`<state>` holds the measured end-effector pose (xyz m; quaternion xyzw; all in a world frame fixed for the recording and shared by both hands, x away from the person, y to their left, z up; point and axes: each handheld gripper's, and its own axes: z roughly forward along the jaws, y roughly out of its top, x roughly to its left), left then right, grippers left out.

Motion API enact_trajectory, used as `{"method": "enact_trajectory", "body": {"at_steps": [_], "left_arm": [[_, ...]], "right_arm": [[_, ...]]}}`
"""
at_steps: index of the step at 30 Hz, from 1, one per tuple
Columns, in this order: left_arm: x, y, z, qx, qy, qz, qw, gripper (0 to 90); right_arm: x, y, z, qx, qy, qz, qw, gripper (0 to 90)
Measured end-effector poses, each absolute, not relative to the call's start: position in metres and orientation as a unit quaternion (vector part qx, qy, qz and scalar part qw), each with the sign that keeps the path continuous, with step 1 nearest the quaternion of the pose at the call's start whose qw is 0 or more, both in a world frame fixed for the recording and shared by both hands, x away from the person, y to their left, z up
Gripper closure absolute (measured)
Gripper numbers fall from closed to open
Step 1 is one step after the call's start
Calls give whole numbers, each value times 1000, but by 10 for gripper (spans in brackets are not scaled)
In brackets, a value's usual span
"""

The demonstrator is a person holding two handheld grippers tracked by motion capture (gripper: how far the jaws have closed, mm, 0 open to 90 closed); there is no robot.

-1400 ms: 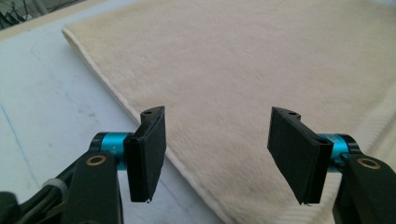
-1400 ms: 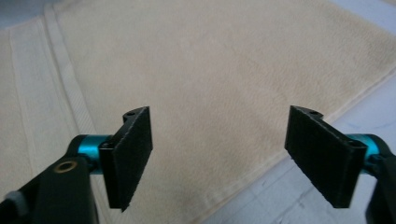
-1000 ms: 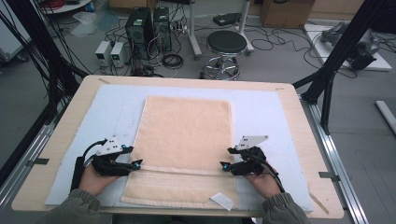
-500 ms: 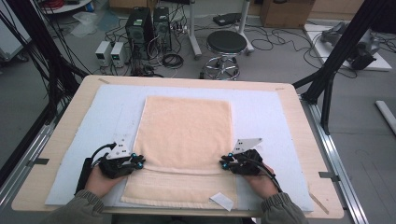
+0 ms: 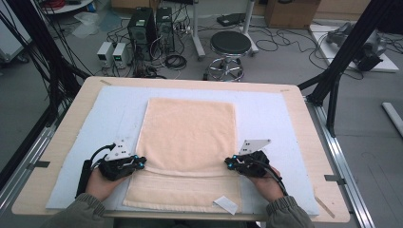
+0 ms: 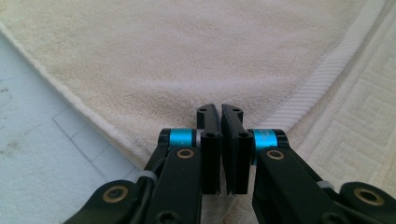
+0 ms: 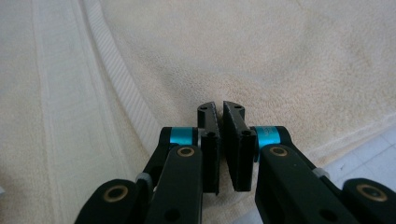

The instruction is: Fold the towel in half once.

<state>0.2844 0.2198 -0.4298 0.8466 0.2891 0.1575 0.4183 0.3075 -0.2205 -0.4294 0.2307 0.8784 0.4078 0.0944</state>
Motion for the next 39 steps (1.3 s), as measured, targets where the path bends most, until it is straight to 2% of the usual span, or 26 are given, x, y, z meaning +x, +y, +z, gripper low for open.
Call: {"method": "enact_trajectory", "body": {"at_steps": [14,22,32,36,38,39], "left_arm": [[280,224,-417,830,293,167,445,861],[275,223,-401,829,289,181,443,861],[237,223,-384,841,262,183,437,862],[218,228,-385,849,251,164,435,861],[210,229,-389,851,246,151,438,822],[208,230,-390,852,247,149,437,750]], "right_arm": [[301,-224,-415,226,866,432,109,853],[298,-228,-395,214,865,439,115,853],[268,-229,-369,182,876,430,120,852],[247,-230,-367,168,882,426,108,847],[239,-230,-370,156,889,421,91,795],[237,-230,-373,157,890,420,79,744]]}}
